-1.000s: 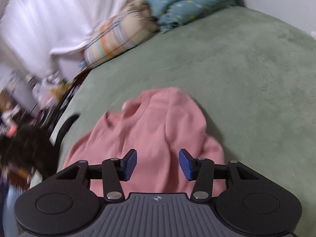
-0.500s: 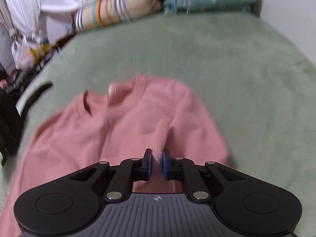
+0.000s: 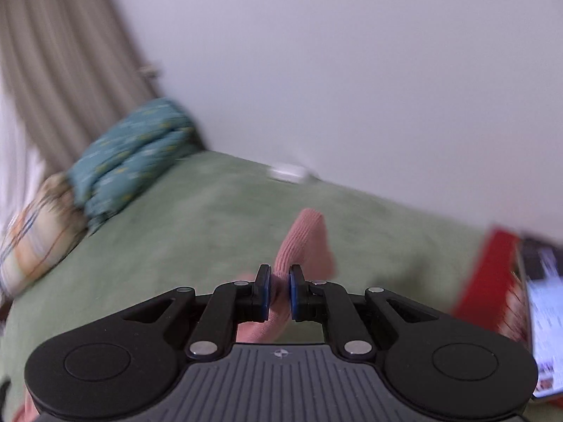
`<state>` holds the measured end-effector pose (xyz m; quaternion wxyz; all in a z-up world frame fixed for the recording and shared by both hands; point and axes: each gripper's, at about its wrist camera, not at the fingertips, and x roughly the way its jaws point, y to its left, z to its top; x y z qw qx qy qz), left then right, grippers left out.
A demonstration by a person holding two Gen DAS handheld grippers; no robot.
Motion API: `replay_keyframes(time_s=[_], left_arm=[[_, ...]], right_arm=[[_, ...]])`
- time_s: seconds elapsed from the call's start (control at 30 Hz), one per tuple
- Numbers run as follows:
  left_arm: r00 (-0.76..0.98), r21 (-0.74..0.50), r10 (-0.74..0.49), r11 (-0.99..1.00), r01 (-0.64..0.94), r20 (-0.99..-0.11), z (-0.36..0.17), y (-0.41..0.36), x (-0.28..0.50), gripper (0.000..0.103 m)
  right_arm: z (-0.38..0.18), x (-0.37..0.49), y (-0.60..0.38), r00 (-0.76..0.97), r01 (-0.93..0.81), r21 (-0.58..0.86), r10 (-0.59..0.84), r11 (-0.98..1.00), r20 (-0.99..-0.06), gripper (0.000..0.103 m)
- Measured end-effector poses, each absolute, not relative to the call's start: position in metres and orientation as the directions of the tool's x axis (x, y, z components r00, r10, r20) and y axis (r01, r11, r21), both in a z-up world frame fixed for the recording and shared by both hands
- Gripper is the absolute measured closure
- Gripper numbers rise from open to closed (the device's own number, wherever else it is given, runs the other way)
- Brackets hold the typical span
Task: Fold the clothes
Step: 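Pinch a sleeve cuff with the right gripper and pull it outward straight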
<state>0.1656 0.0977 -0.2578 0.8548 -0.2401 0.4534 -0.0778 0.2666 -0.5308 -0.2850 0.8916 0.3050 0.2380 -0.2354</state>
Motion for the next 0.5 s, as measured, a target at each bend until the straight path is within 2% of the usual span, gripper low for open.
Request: replay_keyframes(time_s=[0.03,0.13,0.2,0.23,0.33,0.4,0.43,0.5], left_arm=[[0.574,-0.473,-0.349,0.877,-0.079,-0.741,-0.256,0.094,0.165,0.025],[0.567,-0.445,-0.332,0.893,-0.07,-0.754,-0.251,0.087,0.164,0.025],[0.566,-0.435,-0.322,0.897,-0.073,-0.759,-0.249,0.086,0.163,0.025],[0.564,-0.431,-0.316,0.899,-0.079,-0.763,-0.249,0.087,0.163,0.025],[0.555,-0.417,-0.3,0.904,-0.093,-0.776,-0.25,0.088,0.163,0.025],[0.546,-0.406,-0.292,0.909,-0.097,-0.785,-0.251,0.086,0.164,0.025],[0.542,-0.402,-0.29,0.911,-0.098,-0.789,-0.252,0.085,0.164,0.025],[0.532,-0.394,-0.284,0.914,-0.102,-0.797,-0.255,0.082,0.166,0.025]], right_arm=[[-0.299,0.263,-0.546,0.77,0.577,0.457,-0.263,0.677,-0.582,0.092],[-0.329,0.257,-0.569,0.766,0.574,0.519,-0.192,0.633,-0.613,0.083],[-0.338,0.253,-0.567,0.759,0.578,0.536,-0.165,0.615,-0.629,0.071],[-0.345,0.246,-0.575,0.764,0.576,0.562,-0.148,0.593,-0.628,0.06],[-0.347,0.233,-0.591,0.778,0.563,0.631,-0.086,0.534,-0.622,0.059],[-0.346,0.227,-0.601,0.792,0.551,0.675,-0.054,0.491,-0.608,0.053],[-0.348,0.23,-0.61,0.786,0.558,0.685,-0.032,0.468,-0.618,0.045],[-0.35,0.236,-0.62,0.775,0.563,0.7,0.014,0.439,-0.632,0.044]])
